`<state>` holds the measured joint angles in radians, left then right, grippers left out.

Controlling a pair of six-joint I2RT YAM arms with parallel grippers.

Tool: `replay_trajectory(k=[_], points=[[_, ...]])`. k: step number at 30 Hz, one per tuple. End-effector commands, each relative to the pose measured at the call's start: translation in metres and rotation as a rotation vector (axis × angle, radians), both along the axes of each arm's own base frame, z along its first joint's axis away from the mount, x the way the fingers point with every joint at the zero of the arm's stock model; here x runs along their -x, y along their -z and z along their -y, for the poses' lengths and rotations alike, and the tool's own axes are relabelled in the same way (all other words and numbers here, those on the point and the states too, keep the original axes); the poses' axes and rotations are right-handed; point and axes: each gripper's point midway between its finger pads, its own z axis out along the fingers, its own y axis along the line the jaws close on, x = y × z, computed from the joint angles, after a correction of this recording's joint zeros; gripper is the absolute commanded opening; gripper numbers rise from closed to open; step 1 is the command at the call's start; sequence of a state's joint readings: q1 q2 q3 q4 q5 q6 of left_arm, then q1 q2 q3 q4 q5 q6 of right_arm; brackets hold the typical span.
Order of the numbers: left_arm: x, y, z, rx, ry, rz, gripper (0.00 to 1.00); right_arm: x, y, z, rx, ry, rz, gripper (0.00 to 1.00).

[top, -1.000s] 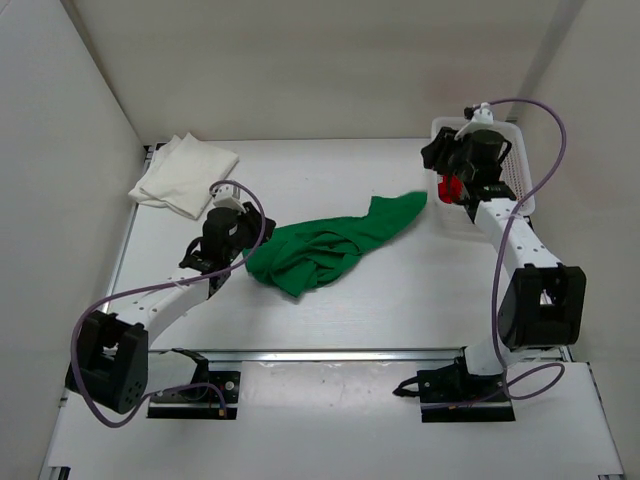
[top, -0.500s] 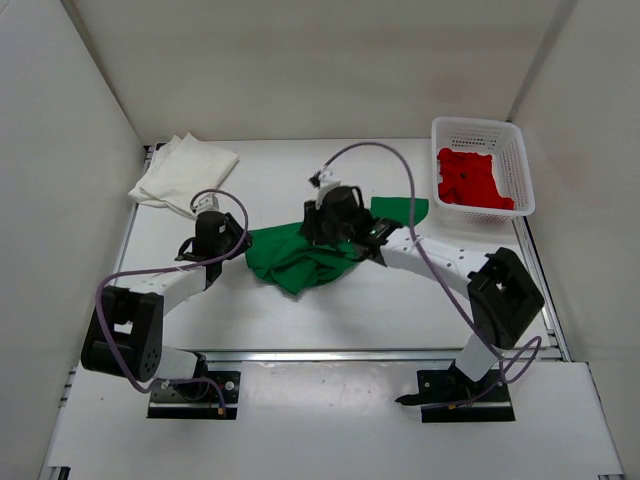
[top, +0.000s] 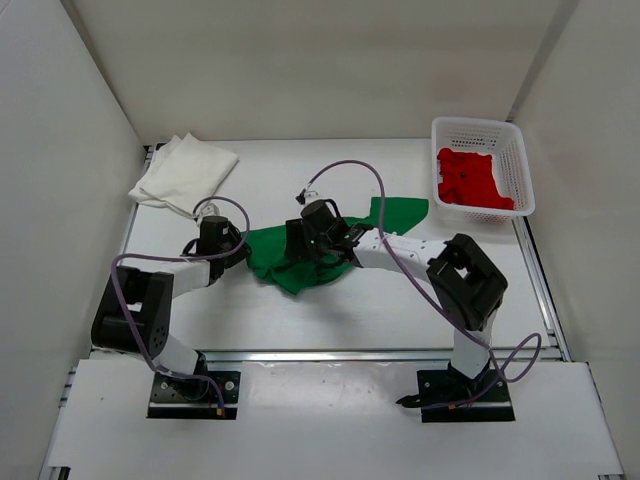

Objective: Fold and stack the t-shirts
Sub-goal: Flatten out the tshirt

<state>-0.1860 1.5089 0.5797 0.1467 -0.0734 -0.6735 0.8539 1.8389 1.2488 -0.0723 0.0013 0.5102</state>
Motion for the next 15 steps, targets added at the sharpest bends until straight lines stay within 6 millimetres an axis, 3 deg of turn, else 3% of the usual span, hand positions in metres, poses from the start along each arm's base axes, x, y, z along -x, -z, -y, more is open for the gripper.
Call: replay_trajectory(k=[1, 6, 11, 13, 15], points=[[-0.014, -0.012, 0.002, 0.001, -0.003, 0.033, 0.48, -0.012, -0.008, -0.005, -0.038, 0.054, -0.058, 0.51], [-0.018, -0.008, 0.011, 0.029, 0.013, 0.021, 0.50, -0.023, -0.002, 0.000, -0.029, 0.094, -0.066, 0.51], [-0.024, 0.000, 0.017, 0.044, 0.024, -0.002, 0.46, -0.030, -0.009, -0.003, -0.067, 0.092, -0.075, 0.55], [-0.028, -0.001, 0.018, 0.046, 0.026, -0.001, 0.42, -0.030, -0.014, -0.002, -0.088, 0.089, -0.074, 0.58], [-0.031, -0.001, 0.019, 0.058, 0.024, 0.005, 0.35, -0.032, -0.005, 0.002, -0.072, 0.098, -0.099, 0.58]])
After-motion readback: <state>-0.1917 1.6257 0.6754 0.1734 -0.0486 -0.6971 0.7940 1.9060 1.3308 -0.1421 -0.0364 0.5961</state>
